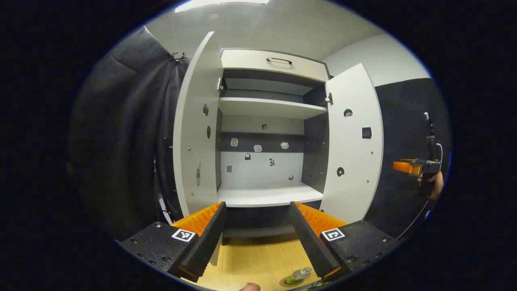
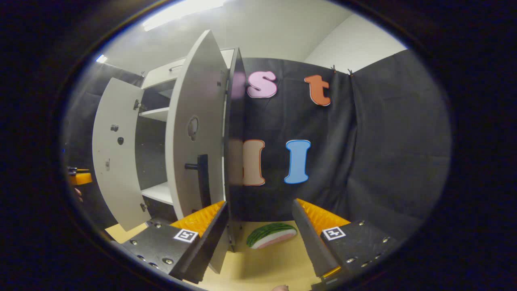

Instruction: Grasp the bottle in the cabinet with the left hand and place it on the coaster, then close the right door with the right hand and the left door with the left hand.

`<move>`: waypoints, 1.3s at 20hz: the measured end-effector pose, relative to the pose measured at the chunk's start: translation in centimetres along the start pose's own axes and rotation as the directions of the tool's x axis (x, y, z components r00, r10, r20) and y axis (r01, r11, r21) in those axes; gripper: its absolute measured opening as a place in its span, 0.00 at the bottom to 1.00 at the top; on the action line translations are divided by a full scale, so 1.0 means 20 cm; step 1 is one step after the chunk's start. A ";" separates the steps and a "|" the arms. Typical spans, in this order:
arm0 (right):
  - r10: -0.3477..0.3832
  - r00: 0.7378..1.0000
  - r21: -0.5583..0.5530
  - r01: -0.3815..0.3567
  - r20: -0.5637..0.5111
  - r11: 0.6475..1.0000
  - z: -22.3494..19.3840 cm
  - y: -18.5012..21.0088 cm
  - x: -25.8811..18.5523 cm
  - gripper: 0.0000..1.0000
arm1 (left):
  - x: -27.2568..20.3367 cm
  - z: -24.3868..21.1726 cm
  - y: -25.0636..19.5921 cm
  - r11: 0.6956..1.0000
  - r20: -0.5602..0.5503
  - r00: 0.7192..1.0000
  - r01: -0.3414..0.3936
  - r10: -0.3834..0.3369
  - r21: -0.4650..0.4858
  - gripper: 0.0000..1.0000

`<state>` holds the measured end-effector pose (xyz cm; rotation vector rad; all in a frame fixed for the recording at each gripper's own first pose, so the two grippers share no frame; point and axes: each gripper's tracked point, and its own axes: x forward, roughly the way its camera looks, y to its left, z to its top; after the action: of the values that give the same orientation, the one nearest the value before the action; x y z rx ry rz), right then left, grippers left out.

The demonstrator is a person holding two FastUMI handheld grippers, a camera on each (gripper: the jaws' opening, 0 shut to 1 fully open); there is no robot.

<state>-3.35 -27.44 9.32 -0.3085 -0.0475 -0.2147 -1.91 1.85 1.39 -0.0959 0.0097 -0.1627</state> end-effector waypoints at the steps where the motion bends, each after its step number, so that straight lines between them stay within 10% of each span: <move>1: -0.017 1.000 0.004 0.017 -0.016 1.000 -0.01 -0.01 0.04 0.96 | -0.01 0.00 0.03 1.000 -0.006 1.000 -0.005 0.005 -0.012 0.99; 15: 0.047 0.997 -0.020 -0.048 -0.054 0.999 0.03 0.22 0.27 0.87 | -0.02 0.02 0.28 0.997 -0.043 0.998 -0.032 0.035 0.075 0.98; 22: 0.050 0.998 -0.036 -0.052 -0.038 0.998 0.04 0.37 0.25 0.87 | 0.00 -0.08 0.30 0.996 -0.143 0.988 -0.063 0.053 -0.069 0.99; 26: 0.065 0.998 -0.032 -0.066 -0.027 0.997 0.04 0.45 0.24 0.87 | 0.02 0.06 0.31 0.996 -0.034 0.996 -0.081 0.082 0.023 0.98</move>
<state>3.33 -19.86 7.74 -0.3398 -0.0083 -0.1547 -0.49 7.97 1.96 -0.0712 0.0465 -0.0833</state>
